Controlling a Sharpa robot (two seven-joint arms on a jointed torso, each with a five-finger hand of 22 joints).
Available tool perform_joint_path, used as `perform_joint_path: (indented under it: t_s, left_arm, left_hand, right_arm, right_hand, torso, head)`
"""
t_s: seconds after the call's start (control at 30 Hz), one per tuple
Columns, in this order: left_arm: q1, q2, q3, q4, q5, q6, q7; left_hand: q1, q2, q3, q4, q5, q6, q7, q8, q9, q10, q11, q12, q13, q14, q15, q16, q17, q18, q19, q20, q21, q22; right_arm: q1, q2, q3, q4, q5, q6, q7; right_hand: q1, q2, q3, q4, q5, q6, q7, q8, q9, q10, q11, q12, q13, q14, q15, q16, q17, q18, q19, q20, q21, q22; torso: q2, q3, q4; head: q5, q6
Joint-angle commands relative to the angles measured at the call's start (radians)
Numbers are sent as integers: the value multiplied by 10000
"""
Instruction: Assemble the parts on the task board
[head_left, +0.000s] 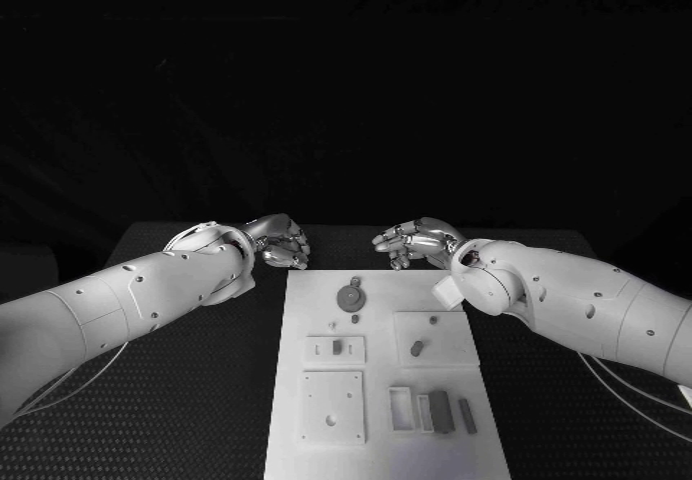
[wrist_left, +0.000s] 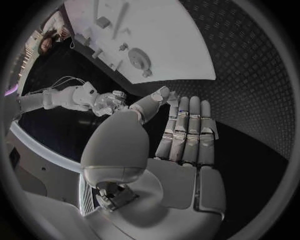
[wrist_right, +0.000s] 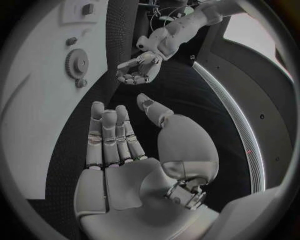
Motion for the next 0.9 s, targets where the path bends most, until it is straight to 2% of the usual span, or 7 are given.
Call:
perform_joint_path:
  t_s: [0.03,0.27,0.43,0.53,0.63,0.7,0.9]
  left_arm:
    - [48,-239,60,652,99,-204,-80]
    - [67,-660,169,1800,93,-360,-140]
    - [67,-803,190,2266,107,-443,-194]
    - [68,-854,210,2477,115,-462,-212]
    - [69,-884,220,2634,143,-491,-234]
    - [69,-886,222,2710,149,-517,-249]
    - [68,-875,224,2852,162,-577,-266]
  left_hand:
    - [-94,7,-11,44,23,71,-29,26,8,4,-15,-55,-15,30,10,-71,20,70,58,24,-39,-4]
    - [-80,-8,-4,29,23,79,-33,29,5,15,-19,-61,-18,41,8,-78,26,70,63,19,-35,-8]
    - [-80,-14,-2,28,21,97,-39,37,4,29,-25,-64,-19,49,5,-84,31,70,66,20,-34,-12]
    - [-82,-10,1,31,21,104,-42,40,3,37,-27,-64,-19,56,3,-85,34,70,71,20,-32,-14]
    - [-82,-9,2,32,20,106,-43,41,3,40,-28,-65,-19,59,3,-86,36,70,72,19,-32,-14]
    - [-83,-5,4,35,21,111,-44,42,2,45,-30,-66,-20,64,2,-87,38,70,75,18,-31,-16]
    - [-84,-2,7,38,21,117,-47,45,1,52,-32,-68,-21,71,1,-89,42,70,80,16,-29,-18]
  right_arm:
    - [2,27,-4,415,104,-907,-861]
    - [1,222,-105,887,960,-1664,-1677]
    - [-2,318,-210,1162,1549,-2078,-2150]
    - [-9,307,-331,1435,1813,-2386,-2366]
    - [-25,293,-446,1729,2090,-2702,-2442]
    - [-47,295,-488,1870,2314,-2704,-2381]
    - [-94,321,-510,2111,2361,-2675,-2303]
  right_hand:
    - [-132,2,-7,96,-5,69,7,67,-10,61,-25,9,-28,9,-74,-25,-11,141,39,59,-42,0]
    - [-215,-85,-25,236,-5,118,-25,114,-11,126,-59,81,-77,78,-109,-10,-12,141,120,20,-27,15]
    - [-273,-170,-53,298,-5,149,-45,144,-14,172,-80,143,-98,133,-131,-2,-16,141,170,-6,-17,26]
    - [-326,-223,-74,339,-5,172,-57,163,-15,191,-92,179,-109,161,-144,-1,-21,141,195,-19,-16,31]
    - [-385,-307,-94,381,-5,190,-66,179,-18,196,-102,206,-121,180,-153,-5,-26,141,209,-29,-21,33]
    - [-430,-372,-103,417,-5,193,-70,185,-23,195,-106,224,-133,189,-158,-11,-32,141,216,-35,-28,34]
    - [-595,-519,-121,554,-5,194,-74,196,-40,187,-110,270,-163,190,-162,-36,-47,141,216,-41,-58,34]
  torso:
    - [-47,7,15]
    - [-123,-18,54]
    - [-180,-65,81]
    - [-202,-84,87]
    - [-194,-83,85]
    - [-193,-79,78]
    - [-172,-72,80]
  head:
    - [29,18]
    - [-28,31]
    - [-73,30]
    - [-96,17]
    - [-94,32]
    - [-108,60]
    - [-132,92]
